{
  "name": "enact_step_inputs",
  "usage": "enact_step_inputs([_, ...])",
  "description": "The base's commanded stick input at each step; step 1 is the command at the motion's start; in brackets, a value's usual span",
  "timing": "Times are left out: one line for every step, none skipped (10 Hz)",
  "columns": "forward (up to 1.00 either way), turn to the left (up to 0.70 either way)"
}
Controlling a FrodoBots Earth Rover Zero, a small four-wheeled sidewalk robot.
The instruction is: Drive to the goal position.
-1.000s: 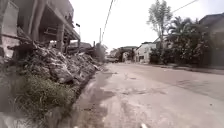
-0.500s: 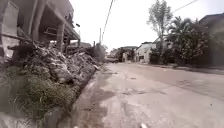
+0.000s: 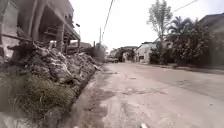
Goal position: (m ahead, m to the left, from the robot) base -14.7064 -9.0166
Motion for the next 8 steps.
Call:
enact_step_inputs([0.05, 0.0])
enact_step_inputs([0.05, 0.0])
enact_step_inputs([0.04, 0.0])
enact_step_inputs([0.05, 0.0])
enact_step_inputs([0.04, 0.0])
enact_step_inputs([0.05, 0.0])
enact_step_inputs([0.04, 0.0])
enact_step_inputs([0.05, 0.0])
